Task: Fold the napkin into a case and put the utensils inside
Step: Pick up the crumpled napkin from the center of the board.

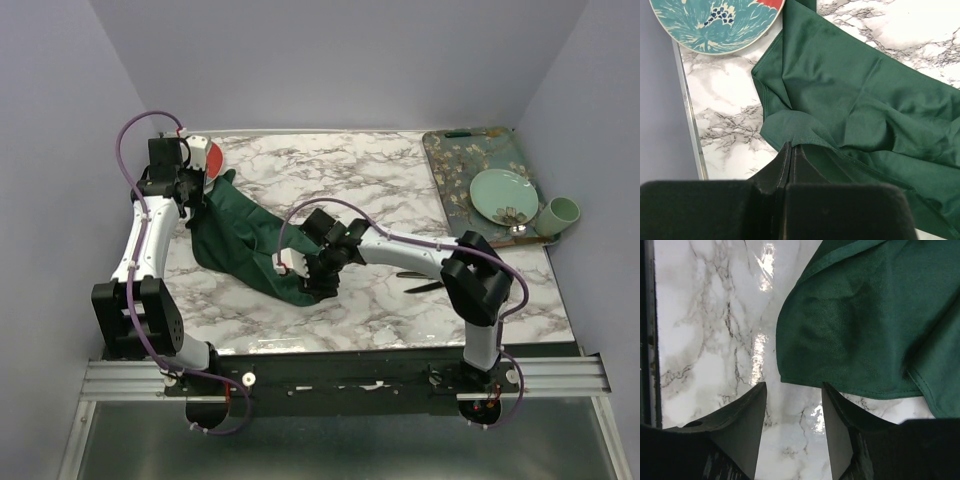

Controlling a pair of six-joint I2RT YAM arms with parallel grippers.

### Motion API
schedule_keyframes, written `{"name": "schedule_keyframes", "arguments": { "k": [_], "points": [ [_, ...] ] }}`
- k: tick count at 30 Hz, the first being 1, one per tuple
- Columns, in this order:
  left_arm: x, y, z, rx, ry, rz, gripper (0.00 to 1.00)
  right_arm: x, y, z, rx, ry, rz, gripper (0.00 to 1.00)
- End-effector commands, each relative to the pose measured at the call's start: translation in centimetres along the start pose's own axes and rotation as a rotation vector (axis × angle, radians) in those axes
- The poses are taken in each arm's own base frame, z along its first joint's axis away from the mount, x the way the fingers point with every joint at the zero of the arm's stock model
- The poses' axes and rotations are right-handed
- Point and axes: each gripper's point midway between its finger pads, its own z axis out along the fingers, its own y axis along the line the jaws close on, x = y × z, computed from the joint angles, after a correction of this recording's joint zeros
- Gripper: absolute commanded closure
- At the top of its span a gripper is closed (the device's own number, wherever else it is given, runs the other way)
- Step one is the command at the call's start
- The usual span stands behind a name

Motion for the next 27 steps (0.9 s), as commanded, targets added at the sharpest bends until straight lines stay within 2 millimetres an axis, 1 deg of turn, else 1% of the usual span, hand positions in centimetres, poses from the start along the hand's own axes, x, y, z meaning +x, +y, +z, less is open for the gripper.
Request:
{"name": "schedule_keyframes", "arguments": {
  "k": [1,2,5,9,11,12,16,18,20,22,23,25,26,27],
  "points": [
    [0.5,0.2,0.1,0.0,0.019,-0.009,1.0,0.4,-1.3,1.5,0.021,0.058,-0.117,0.44],
    [0.6,0.2,0.3,0.001,0.022,-0.009,1.0,0.9,-1.2,2.1,0.012,0.074,-0.119,0.44],
    [0.8,0.1,0.4,0.01,0.029,-0.013,1.0,1.5,-1.0,3.1,0.0,0.105,-0.126,0.45],
    [1.0,0.2,0.7,0.014,0.033,-0.016,1.0,1.8,-0.7,3.8,-0.016,0.115,-0.121,0.46],
    [1.2,0.2,1.0,0.018,0.042,-0.02,1.0,1.8,-0.3,4.0,-0.027,0.114,-0.127,0.48],
    [1.3,0.2,1.0,0.017,0.044,-0.022,1.0,1.6,-0.2,3.8,-0.026,0.107,-0.128,0.48],
    [1.4,0.4,1.2,0.017,0.045,-0.022,1.0,1.8,1.5,4.1,-0.065,0.106,-0.132,0.49],
    [1.4,0.5,1.2,0.015,0.047,-0.024,1.0,2.3,2.2,4.5,-0.081,0.125,-0.133,0.51],
    [1.4,0.6,1.2,0.015,0.046,-0.025,1.0,2.6,2.5,4.4,-0.087,0.13,-0.127,0.51],
    [1.6,0.6,1.2,0.016,0.051,-0.026,1.0,2.4,2.6,4.1,-0.085,0.124,-0.12,0.51],
    [1.7,0.7,1.1,0.015,0.052,-0.025,1.0,1.9,2.6,3.5,-0.075,0.11,-0.126,0.5],
    [1.8,0.7,1.1,0.016,0.055,-0.025,1.0,1.5,3.0,2.9,-0.08,0.094,-0.126,0.5],
    [1.8,0.7,1.1,0.016,0.055,-0.025,1.0,0.8,3.2,2.1,-0.075,0.074,-0.129,0.49],
    [1.9,0.6,1.1,0.019,0.054,-0.025,1.0,0.5,3.3,1.8,-0.077,0.065,-0.127,0.48]
  ]
}}
